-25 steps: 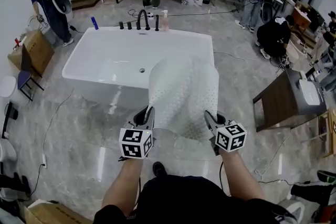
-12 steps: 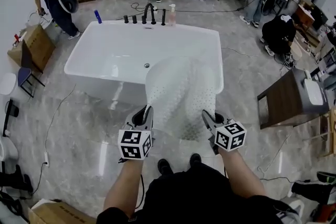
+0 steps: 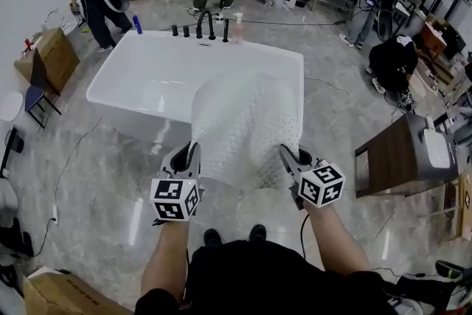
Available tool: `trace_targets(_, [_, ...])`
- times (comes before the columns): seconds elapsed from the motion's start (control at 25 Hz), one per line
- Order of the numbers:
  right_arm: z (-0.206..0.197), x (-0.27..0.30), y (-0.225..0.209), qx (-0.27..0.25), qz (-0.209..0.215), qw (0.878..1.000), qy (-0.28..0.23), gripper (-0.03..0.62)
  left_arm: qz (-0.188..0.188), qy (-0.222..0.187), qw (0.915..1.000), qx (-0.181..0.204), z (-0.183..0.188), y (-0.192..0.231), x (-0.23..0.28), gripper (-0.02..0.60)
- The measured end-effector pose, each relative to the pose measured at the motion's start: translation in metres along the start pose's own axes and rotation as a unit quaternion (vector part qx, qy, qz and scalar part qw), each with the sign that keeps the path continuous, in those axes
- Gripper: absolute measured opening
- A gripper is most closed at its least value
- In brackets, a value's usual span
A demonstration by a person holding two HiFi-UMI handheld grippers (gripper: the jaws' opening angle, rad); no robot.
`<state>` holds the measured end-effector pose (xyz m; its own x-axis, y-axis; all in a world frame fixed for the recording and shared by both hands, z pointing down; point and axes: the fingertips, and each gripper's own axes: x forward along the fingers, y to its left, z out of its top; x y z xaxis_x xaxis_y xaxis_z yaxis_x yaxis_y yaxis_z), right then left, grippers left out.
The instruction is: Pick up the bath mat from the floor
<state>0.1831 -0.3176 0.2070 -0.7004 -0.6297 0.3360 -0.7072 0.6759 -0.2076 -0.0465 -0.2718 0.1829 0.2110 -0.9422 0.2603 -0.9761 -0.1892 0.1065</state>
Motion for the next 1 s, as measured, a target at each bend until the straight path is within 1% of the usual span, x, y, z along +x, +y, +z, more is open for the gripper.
trace_targets(0.32, [0.045,-0.020,-0.030,-0.026,0.013,0.998,-0.055,0.040,0.011,-0.033,0.9992,0.018,0.047,-0.035,0.012,0.043])
trace_targets(0.48, [0.062,-0.034,-0.051,-0.032,-0.003,0.997,-0.072,0.040,0.015,-0.053,0.9983,0.019,0.067,-0.045,0.020,0.043])
trace_targets(0.64, [0.079,-0.041,-0.061,-0.029,-0.030,0.994,-0.098,0.040,-0.011,-0.058,0.9978,0.031,0.079,-0.054,0.027,0.043])
trace_targets(0.8, [0.089,-0.043,-0.057,-0.021,-0.043,0.993,-0.110,0.040,-0.035,-0.062,0.9964,0.046,0.088,-0.061,0.034,0.043])
trace_targets(1.0, [0.102,-0.034,-0.043,-0.024,-0.045,0.991,-0.123,0.038,-0.024,-0.080,0.9957,0.041,0.099,-0.039,0.031,0.043])
